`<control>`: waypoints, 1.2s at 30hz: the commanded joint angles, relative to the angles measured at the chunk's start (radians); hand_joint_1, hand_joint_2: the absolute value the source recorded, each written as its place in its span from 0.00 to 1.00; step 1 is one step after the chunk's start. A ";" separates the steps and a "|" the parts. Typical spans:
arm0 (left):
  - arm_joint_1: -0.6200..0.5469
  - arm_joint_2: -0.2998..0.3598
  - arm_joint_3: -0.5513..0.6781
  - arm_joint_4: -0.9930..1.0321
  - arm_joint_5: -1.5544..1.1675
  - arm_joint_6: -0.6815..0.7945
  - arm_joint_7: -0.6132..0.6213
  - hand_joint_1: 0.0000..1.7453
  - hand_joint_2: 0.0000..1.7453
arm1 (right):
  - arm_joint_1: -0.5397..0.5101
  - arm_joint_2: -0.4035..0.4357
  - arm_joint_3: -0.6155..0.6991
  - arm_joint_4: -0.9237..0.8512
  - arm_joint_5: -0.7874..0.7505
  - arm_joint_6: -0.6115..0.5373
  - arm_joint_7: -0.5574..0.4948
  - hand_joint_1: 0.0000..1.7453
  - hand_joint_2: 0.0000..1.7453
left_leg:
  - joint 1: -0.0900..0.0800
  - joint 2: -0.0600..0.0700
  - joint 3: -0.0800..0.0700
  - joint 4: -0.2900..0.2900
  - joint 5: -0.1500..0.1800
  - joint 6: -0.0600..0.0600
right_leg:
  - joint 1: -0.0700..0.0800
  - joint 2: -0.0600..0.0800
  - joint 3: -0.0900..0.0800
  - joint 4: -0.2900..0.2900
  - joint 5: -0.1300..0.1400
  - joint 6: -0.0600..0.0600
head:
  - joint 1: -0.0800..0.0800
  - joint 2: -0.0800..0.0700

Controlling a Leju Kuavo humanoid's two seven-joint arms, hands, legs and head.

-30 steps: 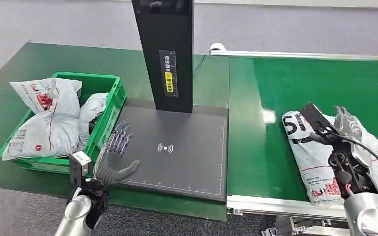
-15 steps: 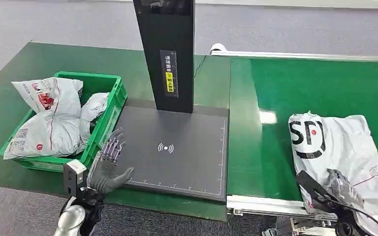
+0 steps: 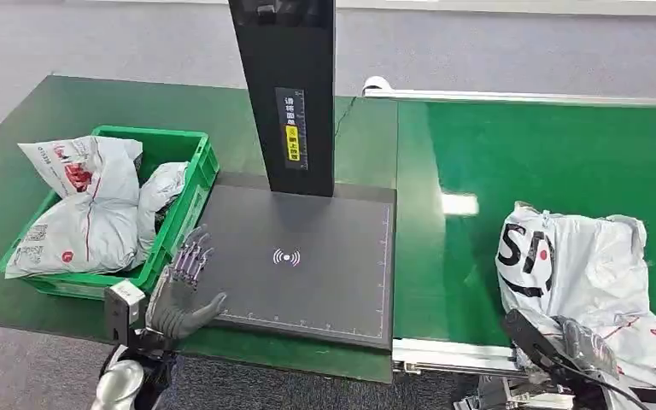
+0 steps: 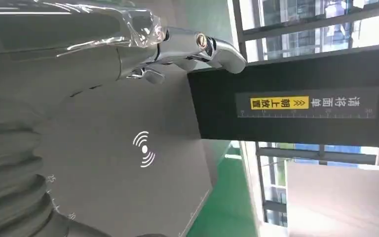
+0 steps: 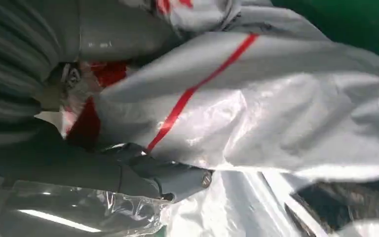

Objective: Moved the parcel from conveyor to table for the left to box.

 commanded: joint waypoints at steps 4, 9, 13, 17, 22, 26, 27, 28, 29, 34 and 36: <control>0.003 0.013 0.019 0.028 0.013 0.006 0.004 0.00 1.00 | -0.132 0.140 0.002 -0.009 -0.175 -0.206 -0.155 1.00 1.00 | 0.000 0.006 0.002 -0.002 0.000 -0.001 | 0.000 0.007 0.000 -0.001 0.002 -0.001 | 0.000 0.000; -0.049 0.001 -0.026 0.069 0.023 0.015 -0.029 0.00 1.00 | -0.185 0.219 -0.015 -0.070 -0.382 -0.347 -0.377 1.00 1.00 | 0.000 0.003 0.001 -0.001 0.001 -0.001 | 0.000 0.005 -0.001 0.000 0.001 -0.001 | 0.000 0.000; -0.057 -0.001 -0.059 0.021 0.037 0.048 -0.037 0.00 1.00 | -0.201 0.250 0.021 -0.160 -0.525 -0.418 -0.511 1.00 1.00 | 0.000 0.002 0.001 0.000 0.001 0.000 | 0.000 0.003 -0.001 0.001 0.001 0.000 | 0.000 0.000; -0.048 -0.003 -0.076 -0.032 0.023 0.091 -0.053 0.00 1.00 | -0.196 0.261 0.097 -0.292 -0.625 -0.408 -0.578 1.00 1.00 | 0.000 0.003 0.000 0.001 0.000 -0.001 | 0.000 0.005 -0.002 0.001 0.001 0.000 | 0.000 0.000; -0.044 0.009 -0.080 -0.072 -0.001 0.138 -0.086 0.00 1.00 | -0.206 0.221 0.256 -0.331 -0.607 -0.279 -0.575 1.00 1.00 | 0.000 0.002 0.000 0.000 0.001 -0.001 | 0.000 0.004 -0.002 0.001 0.001 0.000 | 0.000 0.000; -0.058 0.005 -0.088 -0.100 -0.025 0.169 -0.108 0.00 1.00 | -0.269 0.209 0.486 -0.282 -0.533 -0.099 -0.480 1.00 1.00 | 0.000 0.006 0.000 0.000 0.000 -0.001 | 0.000 0.008 -0.002 0.001 0.002 -0.001 | 0.000 0.000; -0.063 0.003 -0.090 -0.096 -0.024 0.168 -0.103 0.00 1.00 | -0.295 0.196 0.537 -0.253 -0.526 -0.049 -0.451 1.00 1.00 | 0.000 0.006 0.000 0.000 0.000 -0.001 | 0.000 0.007 -0.003 0.001 0.002 -0.001 | 0.000 0.000; -0.070 0.003 -0.092 -0.088 -0.024 0.167 -0.102 0.00 1.00 | -0.308 0.200 0.555 -0.236 -0.528 -0.050 -0.447 1.00 1.00 | 0.000 0.005 0.001 0.000 0.001 -0.001 | 0.000 0.006 -0.002 0.001 0.002 -0.001 | 0.000 0.000; -0.081 0.000 -0.093 -0.069 -0.022 0.167 -0.096 0.00 1.00 | -0.378 0.171 0.654 -0.155 -0.517 0.052 -0.396 1.00 1.00 | 0.000 0.006 0.001 0.000 0.001 -0.001 | 0.000 0.008 -0.002 0.001 0.002 -0.001 | 0.000 0.000; -0.114 0.010 -0.101 0.031 0.036 0.130 -0.096 0.00 1.00 | -0.519 0.167 0.835 0.001 -0.494 0.099 -0.407 1.00 1.00 | 0.000 0.007 0.003 -0.001 0.002 -0.001 | 0.000 0.009 0.000 0.000 0.003 -0.001 | 0.000 0.000; -0.134 0.019 -0.096 0.074 0.074 0.112 -0.095 0.00 1.00 | -0.576 0.126 0.915 -0.002 -0.480 0.178 -0.399 1.00 1.00 | 0.000 0.006 0.004 -0.002 0.003 -0.001 | 0.000 0.007 0.001 -0.001 0.003 -0.001 | 0.000 0.000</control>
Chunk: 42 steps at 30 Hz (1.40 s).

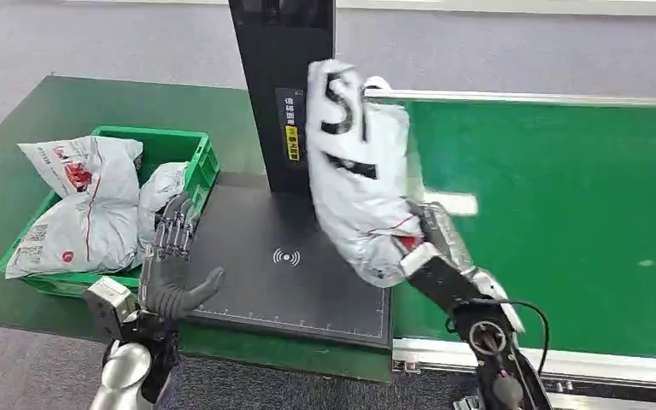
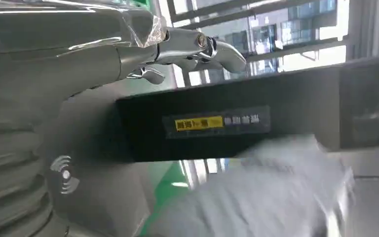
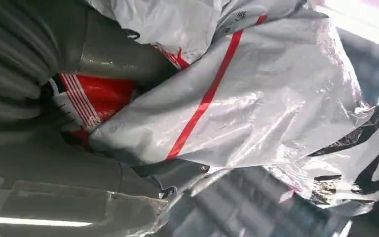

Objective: Moved the parcel from conveyor to table for the left to box.

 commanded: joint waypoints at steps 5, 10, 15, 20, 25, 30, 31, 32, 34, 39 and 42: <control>-0.092 0.042 -0.013 0.181 0.105 -0.035 0.033 0.00 1.00 | -0.388 -0.166 0.568 0.216 0.131 0.275 0.106 1.00 1.00 | -0.001 0.001 0.000 0.001 0.000 0.000 | -0.001 0.002 -0.001 0.001 0.001 0.000 | 0.000 0.000; -0.091 0.038 -0.025 0.175 0.112 -0.017 0.048 0.00 1.00 | -0.434 -0.143 0.682 0.338 0.185 0.288 0.157 1.00 1.00 | -0.001 0.000 0.001 -0.001 0.000 0.000 | -0.001 0.002 0.001 -0.001 0.001 0.000 | 0.000 0.000; -0.142 0.019 -0.029 0.204 0.114 0.017 0.069 0.00 1.00 | -0.474 -0.062 0.738 0.458 0.222 0.275 0.213 1.00 1.00 | 0.000 -0.001 0.001 0.000 0.001 0.000 | 0.000 0.002 0.000 0.000 0.001 0.000 | 0.000 0.000; -0.122 0.017 -0.020 0.181 0.111 0.021 0.065 0.00 1.00 | -0.417 -0.081 0.658 0.386 0.197 0.101 0.166 1.00 1.00 | 0.000 -0.001 0.001 -0.001 0.001 0.000 | 0.000 0.001 0.001 -0.001 0.001 0.000 | 0.000 0.000; -0.118 0.014 -0.025 0.179 0.112 0.015 0.043 0.00 1.00 | -0.290 -0.101 0.534 0.259 0.149 -0.072 0.058 0.00 1.00 | 0.001 -0.004 0.003 -0.002 0.001 0.000 | 0.001 -0.001 0.003 -0.003 0.000 0.000 | 0.000 0.000; -0.140 0.013 -0.025 0.190 0.113 0.017 0.037 0.00 1.00 | -0.191 -0.079 0.393 0.214 0.060 -0.195 -0.027 0.00 1.00 | 0.000 -0.004 0.001 0.000 0.001 0.000 | 0.000 -0.002 0.001 -0.001 0.000 0.000 | 0.000 0.000; -0.142 0.016 -0.024 0.191 0.113 0.018 0.036 0.00 1.00 | -0.179 -0.078 0.375 0.218 0.045 -0.199 -0.033 0.00 1.00 | 0.000 -0.004 0.001 -0.001 0.001 0.000 | 0.000 -0.002 0.001 -0.001 0.000 0.000 | 0.000 0.000; -0.143 0.021 -0.023 0.192 0.113 0.020 0.034 0.00 1.00 | -0.145 -0.058 0.305 0.221 -0.061 -0.193 -0.083 0.00 1.00 | 0.000 -0.004 0.001 -0.001 0.001 0.000 | 0.000 -0.001 0.002 -0.002 0.001 0.000 | 0.000 0.000; -0.141 0.026 -0.019 0.191 0.113 0.022 0.032 0.00 1.00 | -0.118 -0.044 0.261 0.225 -0.122 -0.197 -0.123 0.00 1.00 | 0.000 -0.004 0.002 -0.002 0.002 0.000 | 0.000 -0.001 0.002 -0.003 0.001 0.000 | 0.000 0.000; -0.123 0.040 -0.028 0.180 0.116 0.018 0.024 0.00 1.00 | -0.033 -0.018 0.152 0.180 -0.283 -0.181 -0.188 0.00 0.00 | 0.000 -0.002 0.001 -0.001 0.000 0.000 | 0.000 0.000 0.001 -0.001 0.001 0.000 | 0.000 0.000; -0.106 0.047 -0.037 0.169 0.113 0.016 0.018 0.00 1.00 | 0.016 -0.026 0.129 0.155 -0.320 -0.170 -0.204 0.00 0.00 | 0.000 -0.003 0.002 -0.002 0.000 0.000 | 0.000 -0.001 0.002 -0.002 0.000 0.000 | 0.000 0.000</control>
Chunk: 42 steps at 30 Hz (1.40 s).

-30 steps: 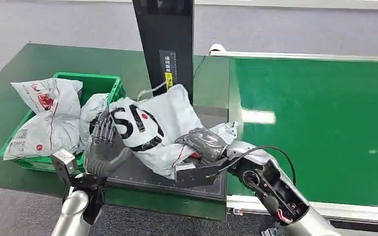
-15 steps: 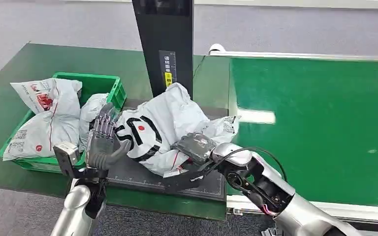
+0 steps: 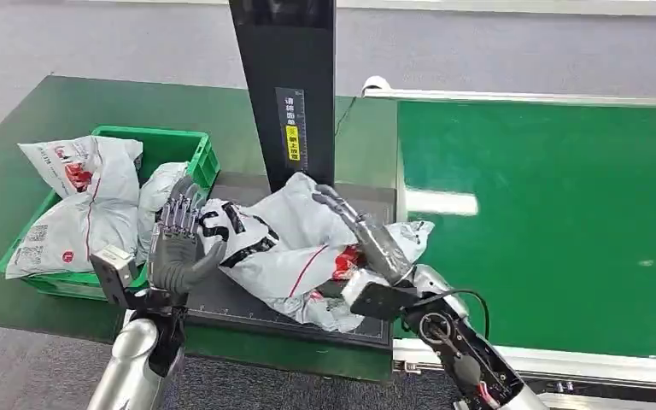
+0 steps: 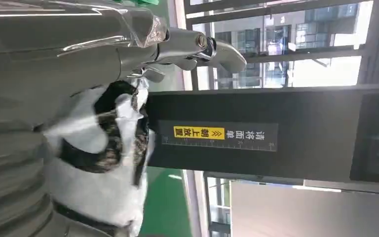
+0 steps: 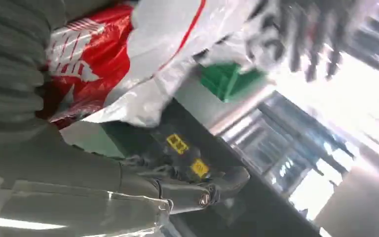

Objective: Moved the parcel from conveyor to table for the left to box.

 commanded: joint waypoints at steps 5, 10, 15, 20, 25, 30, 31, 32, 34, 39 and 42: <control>0.018 0.032 -0.038 0.029 -0.016 -0.006 -0.018 0.00 1.00 | 0.189 0.056 -0.215 -0.064 -0.163 0.067 -0.037 0.00 1.00 | 0.000 -0.001 0.002 -0.002 0.000 0.000 | 0.000 0.000 0.002 -0.002 0.000 0.000 | 0.000 0.000; 0.013 0.038 -0.050 0.049 -0.033 -0.010 -0.020 0.00 1.00 | 0.174 0.057 -0.197 -0.002 -0.101 0.118 0.044 0.00 0.00 | 0.000 0.000 0.001 -0.001 0.000 0.000 | 0.000 0.001 0.001 -0.001 0.000 0.000 | 0.000 0.000; 0.024 0.035 -0.045 0.030 -0.051 -0.015 -0.010 0.00 1.00 | 0.118 0.059 -0.156 0.133 0.046 0.102 0.165 0.00 1.00 | 0.000 0.001 0.001 -0.001 0.000 0.000 | 0.000 0.001 0.001 -0.001 0.000 0.000 | 0.000 0.000; 0.022 0.034 -0.045 0.021 -0.067 -0.020 0.006 0.00 1.00 | 0.094 0.049 -0.130 0.191 0.137 0.105 0.259 0.00 1.00 | 0.000 0.002 0.002 -0.001 0.000 0.000 | 0.000 0.003 0.002 -0.002 0.001 0.000 | 0.000 0.000; 0.022 0.028 -0.039 0.005 -0.072 -0.020 0.017 0.00 1.00 | 0.086 0.052 -0.139 0.173 0.194 0.098 0.274 0.00 1.00 | 0.000 0.002 0.001 -0.001 0.000 0.000 | 0.000 0.003 0.001 -0.001 0.001 0.000 | 0.000 0.000; 0.036 0.022 -0.035 0.009 -0.079 -0.029 0.013 0.00 1.00 | 0.116 0.041 -0.199 0.113 0.087 0.202 0.189 0.00 1.00 | 0.000 0.000 0.001 -0.001 0.000 0.000 | 0.000 0.001 0.001 -0.001 0.000 0.000 | 0.000 0.000; 0.035 0.021 -0.035 0.011 -0.079 -0.029 0.013 0.00 1.00 | 0.117 0.038 -0.200 0.112 0.086 0.204 0.188 0.00 1.00 | 0.000 0.000 0.000 -0.001 0.000 0.000 | 0.000 0.001 0.000 0.000 0.000 0.000 | 0.000 0.000; 0.029 0.021 -0.037 0.019 -0.080 -0.033 0.009 0.00 1.00 | 0.121 0.030 -0.199 0.103 0.073 0.232 0.175 0.00 1.00 | 0.000 0.000 0.001 -0.001 0.000 0.000 | 0.000 0.002 0.001 -0.001 0.000 0.000 | 0.000 0.000; 0.021 0.022 -0.041 0.030 -0.084 -0.042 0.003 0.00 1.00 | 0.130 0.023 -0.211 0.092 0.028 0.295 0.148 0.00 1.00 | 0.000 -0.001 0.000 -0.001 0.000 0.000 | 0.000 0.000 0.001 0.000 0.000 0.000 | 0.000 0.000; 0.047 0.023 -0.033 -0.001 -0.082 -0.036 -0.003 0.00 1.00 | 0.121 0.066 -0.314 0.083 -0.162 0.354 0.070 0.00 1.00 | 0.000 0.000 0.000 -0.001 0.000 0.000 | 0.000 0.001 0.000 0.000 0.000 0.000 | 0.000 0.000; 0.072 0.022 -0.027 -0.031 -0.084 -0.028 -0.001 0.00 1.00 | 0.110 0.089 -0.329 0.056 -0.143 0.233 0.071 0.00 1.00 | 0.000 0.001 0.000 -0.001 0.000 0.000 | 0.000 0.002 0.000 0.000 0.000 0.000 | 0.000 0.000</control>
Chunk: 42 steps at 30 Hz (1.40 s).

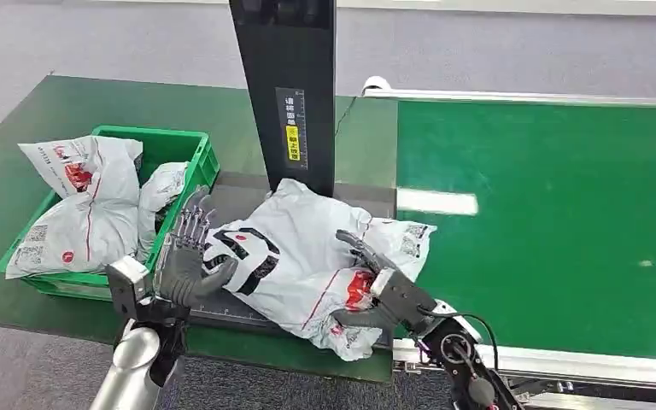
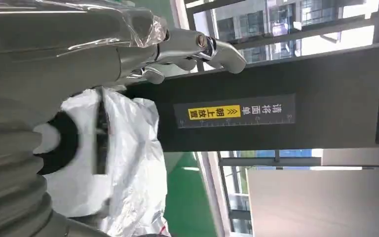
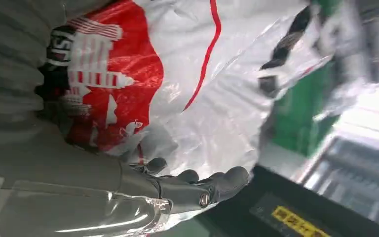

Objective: Moved the parcel from conveyor to table for the left to box.

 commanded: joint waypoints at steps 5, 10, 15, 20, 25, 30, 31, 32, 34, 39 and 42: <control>0.042 0.004 -0.012 -0.024 -0.003 0.013 0.002 0.00 1.00 | -0.014 0.058 -0.131 -0.054 -0.084 -0.157 -0.035 0.00 1.00 | 0.000 0.001 0.001 -0.001 0.000 0.000 | 0.000 0.002 0.000 0.000 0.000 0.000 | 0.000 0.000; 0.047 -0.001 -0.015 -0.020 -0.008 0.016 0.002 0.00 1.00 | -0.003 0.074 -0.156 -0.054 -0.112 -0.175 -0.043 0.00 1.00 | 0.000 0.000 0.002 -0.001 0.000 0.000 | 0.000 0.002 0.001 -0.001 0.000 0.000 | 0.000 0.000; 0.048 -0.004 -0.011 -0.020 -0.012 0.017 0.002 0.00 1.00 | -0.004 0.079 -0.162 -0.052 -0.121 -0.183 -0.047 0.00 1.00 | 0.000 0.000 0.001 -0.001 0.000 0.000 | 0.000 0.002 0.001 -0.001 0.000 0.000 | 0.000 0.000; 0.035 0.001 -0.028 0.007 -0.058 -0.013 0.007 0.00 1.00 | -0.040 0.044 -0.050 0.036 0.131 -0.259 0.132 0.00 1.00 | 0.000 0.001 0.001 -0.001 0.000 0.000 | 0.000 0.003 0.001 -0.001 0.001 0.000 | 0.000 0.000; -0.003 0.012 -0.050 0.036 -0.075 -0.027 0.008 0.00 1.00 | -0.059 -0.030 0.097 0.069 0.446 -0.273 0.181 0.00 1.00 | 0.000 -0.001 0.002 -0.002 0.001 0.000 | 0.000 0.001 0.002 -0.002 0.001 0.000 | 0.000 0.000; 0.016 0.006 -0.054 0.014 -0.069 -0.045 0.010 0.00 1.00 | -0.041 -0.022 0.017 -0.032 0.438 -0.253 0.157 0.00 1.00 | 0.000 0.001 0.001 -0.001 0.000 0.000 | 0.000 0.002 0.000 -0.001 0.000 0.000 | 0.000 0.000; 0.014 0.002 -0.053 0.021 -0.039 -0.076 0.011 0.00 1.00 | -0.040 -0.023 0.003 -0.046 0.416 -0.241 0.131 0.00 1.00 | 0.000 0.000 0.001 0.000 0.000 0.000 | 0.000 0.000 0.000 0.000 0.000 0.000 | 0.000 0.000; 0.009 -0.001 -0.054 0.033 -0.016 -0.101 0.016 0.00 1.00 | -0.042 -0.027 -0.002 -0.055 0.401 -0.224 0.118 0.00 1.00 | 0.000 -0.001 0.001 -0.001 0.000 0.000 | 0.000 0.001 0.001 -0.001 0.000 0.000 | 0.000 0.000; -0.010 -0.004 -0.066 0.066 -0.023 -0.097 0.014 0.00 1.00 | -0.043 -0.042 -0.002 -0.061 0.395 -0.202 0.107 0.00 1.00 | -0.001 -0.001 0.000 0.000 0.000 0.000 | -0.001 0.000 0.000 0.000 0.000 0.000 | 0.000 0.000; -0.016 -0.006 -0.067 0.074 -0.026 -0.094 0.013 0.00 1.00 | -0.044 -0.049 0.015 -0.053 0.411 -0.194 0.101 0.00 1.00 | 0.000 -0.001 0.000 -0.001 0.001 0.000 | 0.000 0.000 0.000 -0.001 0.000 0.000 | 0.000 0.000; -0.048 -0.008 -0.092 0.102 -0.121 -0.027 0.017 0.00 1.00 | -0.046 -0.028 -0.004 -0.032 0.385 -0.207 0.060 0.00 1.00 | 0.000 -0.002 0.001 -0.001 0.001 0.000 | 0.000 0.000 0.001 -0.001 0.001 0.000 | 0.000 0.000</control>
